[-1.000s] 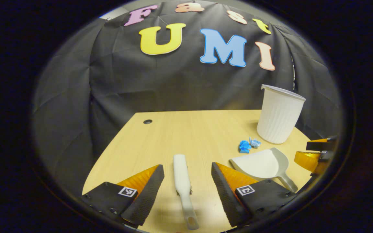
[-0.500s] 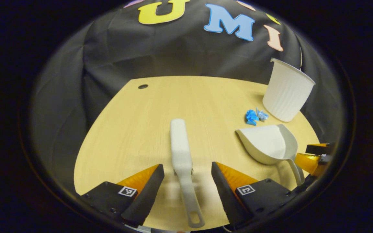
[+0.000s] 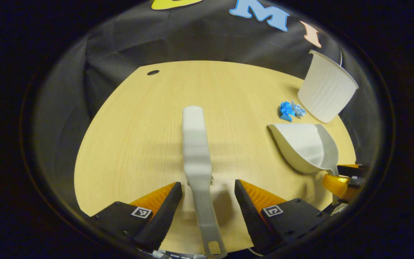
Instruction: Pick up the small broom and dustpan from the desktop, sweep the trash into the dustpan with the broom, and then empty the trash into the garbage bin.
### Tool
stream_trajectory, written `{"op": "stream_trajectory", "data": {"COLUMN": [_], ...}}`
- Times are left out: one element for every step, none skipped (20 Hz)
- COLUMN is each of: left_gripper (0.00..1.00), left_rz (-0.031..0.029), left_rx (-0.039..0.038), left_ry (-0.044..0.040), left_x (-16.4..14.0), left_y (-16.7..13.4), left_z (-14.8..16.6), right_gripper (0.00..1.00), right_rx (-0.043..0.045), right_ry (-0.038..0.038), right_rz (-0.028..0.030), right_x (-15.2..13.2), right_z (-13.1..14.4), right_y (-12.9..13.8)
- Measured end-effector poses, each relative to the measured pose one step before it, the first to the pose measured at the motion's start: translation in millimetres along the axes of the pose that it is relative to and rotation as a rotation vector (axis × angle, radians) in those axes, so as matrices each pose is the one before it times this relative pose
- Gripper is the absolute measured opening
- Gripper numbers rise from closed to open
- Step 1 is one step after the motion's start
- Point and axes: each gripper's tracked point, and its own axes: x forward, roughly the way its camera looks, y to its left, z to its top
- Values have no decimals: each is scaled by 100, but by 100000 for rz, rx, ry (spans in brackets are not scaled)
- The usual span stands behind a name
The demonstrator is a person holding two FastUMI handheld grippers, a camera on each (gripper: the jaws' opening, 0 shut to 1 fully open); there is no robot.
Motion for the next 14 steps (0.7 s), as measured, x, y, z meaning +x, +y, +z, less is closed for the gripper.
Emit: {"op": "stream_trajectory", "data": {"left_gripper": [96,96,96,96,96,96,96,96,92,86,81,77,73,71], "left_rz": [17,169,523,336,138,87,275,181,276,569,546,461,651,362], "left_rx": [68,306,526,515,248,68,-114,-344,-270,-338,-597,-615,31,295], "left_ry": [1009,821,632,526,719,640,565,454,502,189,87,314,39,-220], "left_x": [315,323,331,283,296,241,137,118,159,178,127,21,-26,175], "left_y": [-24,67,104,126,-12,54,134,110,51,67,84,112,115,50], "left_z": [12,80,96,85,105,24,0,-72,-29,-29,18,-72,79,58], "right_gripper": [91,92,92,92,92,92,92,92,92,91,89,84,76,76], "right_rx": [18,-11,-158,-174,147,533,385,280,-240,-339,-761,-743,-1002,-943], "right_ry": [1220,1004,692,955,1005,1016,1411,767,685,85,332,-123,284,219], "right_rz": [155,259,-53,-307,50,404,966,283,260,-46,-125,-158,322,519], "right_x": [245,400,418,424,354,361,343,227,88,182,-36,128,0,177], "right_z": [8,9,128,-39,150,-55,-27,-95,24,-63,-44,-120,-26,-70], "right_y": [39,65,-73,-96,-121,61,124,-64,-31,-27,-65,-111,-47,3]}}
